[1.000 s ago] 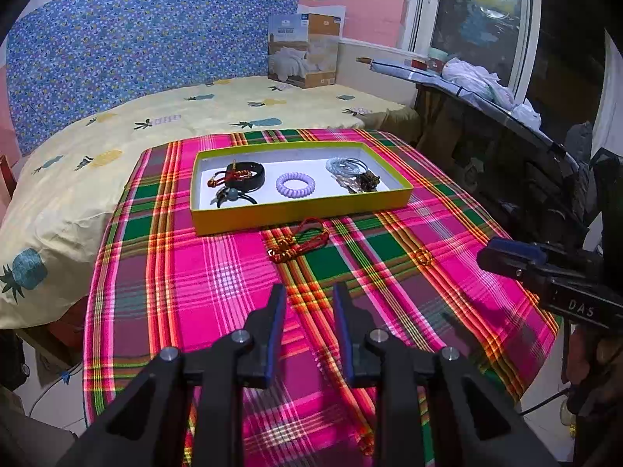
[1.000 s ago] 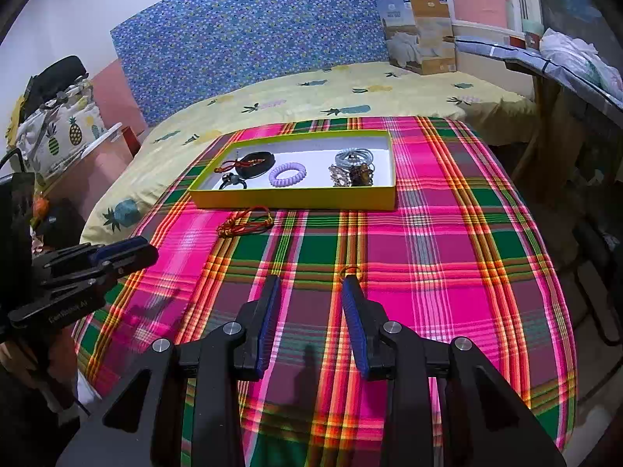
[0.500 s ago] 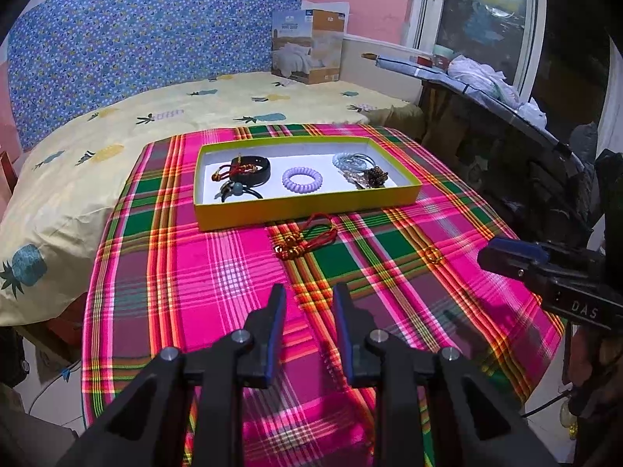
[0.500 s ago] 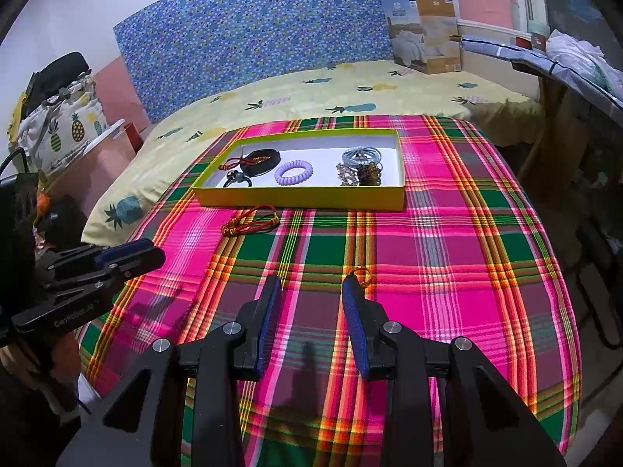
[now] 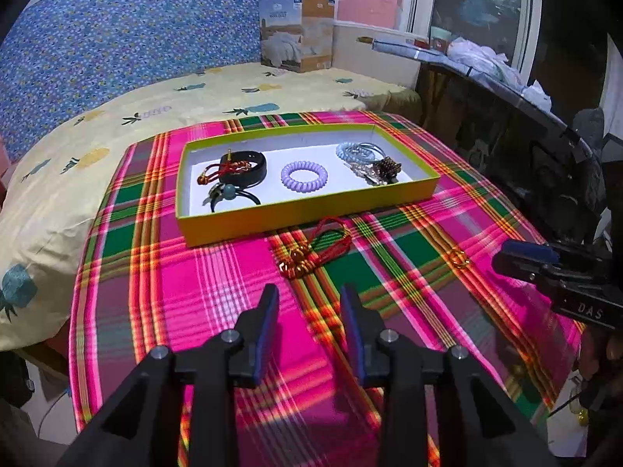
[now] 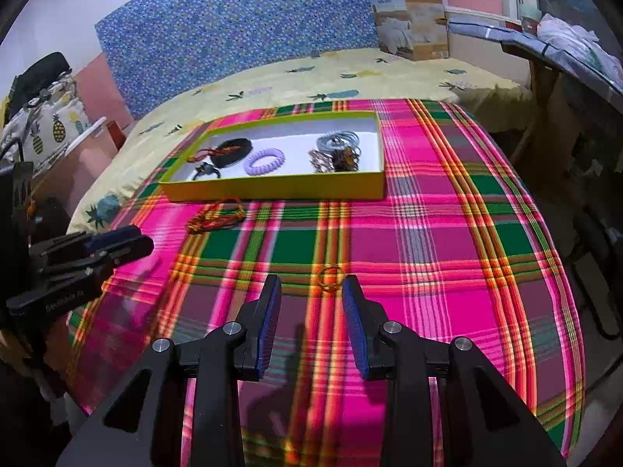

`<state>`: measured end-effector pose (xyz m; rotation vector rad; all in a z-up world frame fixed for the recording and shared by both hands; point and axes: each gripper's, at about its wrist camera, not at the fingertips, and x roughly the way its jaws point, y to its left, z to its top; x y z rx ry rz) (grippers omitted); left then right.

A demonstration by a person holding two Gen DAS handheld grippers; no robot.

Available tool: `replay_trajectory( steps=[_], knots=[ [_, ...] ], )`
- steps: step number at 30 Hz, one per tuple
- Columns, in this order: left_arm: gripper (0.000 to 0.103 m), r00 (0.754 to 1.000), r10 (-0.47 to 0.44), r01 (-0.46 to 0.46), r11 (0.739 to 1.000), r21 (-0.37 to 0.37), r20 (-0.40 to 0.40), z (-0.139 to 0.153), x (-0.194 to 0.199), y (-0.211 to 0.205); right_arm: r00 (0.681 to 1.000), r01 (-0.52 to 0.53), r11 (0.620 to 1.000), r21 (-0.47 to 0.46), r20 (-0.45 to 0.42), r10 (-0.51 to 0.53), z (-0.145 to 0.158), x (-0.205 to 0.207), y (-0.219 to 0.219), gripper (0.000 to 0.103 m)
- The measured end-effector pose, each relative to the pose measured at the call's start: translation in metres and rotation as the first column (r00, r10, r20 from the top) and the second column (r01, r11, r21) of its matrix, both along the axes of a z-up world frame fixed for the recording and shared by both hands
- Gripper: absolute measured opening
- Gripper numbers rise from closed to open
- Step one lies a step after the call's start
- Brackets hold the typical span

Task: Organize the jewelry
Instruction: 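Move the left tool to the red tassel keychain while the right tool approaches the gold ring, then grasp the red tassel keychain with the left tool while the right tool grasps the gold ring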

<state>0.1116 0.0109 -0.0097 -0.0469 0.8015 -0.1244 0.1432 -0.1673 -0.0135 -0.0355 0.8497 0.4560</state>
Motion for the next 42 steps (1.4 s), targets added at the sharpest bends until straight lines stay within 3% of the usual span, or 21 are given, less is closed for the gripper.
replay_trajectory(
  steps=[15,28,31,33,42],
  knots=[
    [0.036,0.996,-0.086,0.088,0.995,0.052,-0.036,-0.018,0.049,-0.01,0.999,-0.009,0.997,-0.071,-0.032,0.006,-0.024,0.019,0.005,0.033],
    [0.035,0.994,-0.085,0.095,0.986,0.134,-0.075,-0.029,0.057,-0.024,0.999,-0.032,0.987,-0.159,-0.016,0.03,-0.032,0.025,0.023,0.033],
    [0.028,0.994,-0.075,0.085,0.986,0.142,-0.073,-0.028,0.056,-0.026,0.999,-0.032,0.983,-0.179,-0.007,0.031,-0.032,0.023,0.026,0.033],
    [0.023,0.995,-0.068,0.078,0.986,0.148,-0.071,-0.028,0.054,-0.026,1.0,-0.026,0.981,-0.194,0.002,0.027,-0.032,0.022,0.026,0.022],
    [0.015,0.996,-0.05,0.056,0.995,0.088,-0.073,-0.026,0.046,-0.02,0.999,-0.028,0.98,-0.196,0.014,0.032,-0.031,0.018,0.025,0.021]
  ],
)
